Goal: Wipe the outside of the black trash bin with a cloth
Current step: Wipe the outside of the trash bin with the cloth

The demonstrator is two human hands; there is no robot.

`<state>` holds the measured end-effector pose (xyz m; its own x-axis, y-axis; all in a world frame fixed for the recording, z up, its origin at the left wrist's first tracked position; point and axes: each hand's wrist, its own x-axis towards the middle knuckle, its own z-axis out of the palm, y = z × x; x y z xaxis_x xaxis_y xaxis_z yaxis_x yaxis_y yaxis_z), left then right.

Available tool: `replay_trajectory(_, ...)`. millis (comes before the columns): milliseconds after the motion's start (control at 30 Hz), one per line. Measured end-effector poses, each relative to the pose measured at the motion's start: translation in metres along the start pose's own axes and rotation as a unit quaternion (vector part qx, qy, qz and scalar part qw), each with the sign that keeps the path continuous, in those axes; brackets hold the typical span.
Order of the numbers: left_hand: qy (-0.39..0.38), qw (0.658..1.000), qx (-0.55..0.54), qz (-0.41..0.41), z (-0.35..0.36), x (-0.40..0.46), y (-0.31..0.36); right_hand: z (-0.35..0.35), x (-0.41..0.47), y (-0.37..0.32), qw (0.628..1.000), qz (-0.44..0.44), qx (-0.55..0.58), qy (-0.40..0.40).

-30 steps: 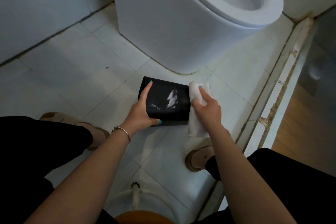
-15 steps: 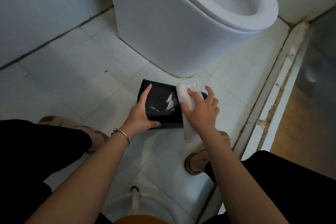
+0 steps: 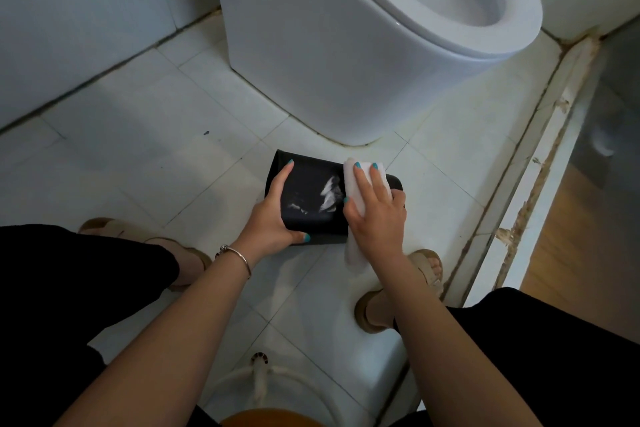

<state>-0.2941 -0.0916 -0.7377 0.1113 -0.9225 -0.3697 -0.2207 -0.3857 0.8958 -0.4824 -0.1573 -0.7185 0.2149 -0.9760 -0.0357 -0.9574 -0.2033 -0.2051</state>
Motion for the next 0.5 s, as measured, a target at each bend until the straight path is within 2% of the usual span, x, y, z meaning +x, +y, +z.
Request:
replay_trajectory(200,0.002,1.0,-0.003,-0.004,-0.001,-0.002,-0.001,0.006,0.003,0.009,0.998,-0.057,-0.021,-0.018)
replay_trajectory(300,0.002,1.0,0.001,-0.005,-0.001,0.0,0.003,-0.001,0.018,0.001,0.999,0.017,0.039,-0.03)
replay_trajectory(367,-0.003,1.0,-0.002,-0.008,-0.001,0.0,0.003,-0.005,0.023,-0.005,0.998,0.046,0.04,-0.035)
replay_trajectory(500,0.012,1.0,-0.003,-0.002,0.002,-0.001,0.0,-0.004,0.002,-0.009,0.999,-0.012,0.017,-0.029)
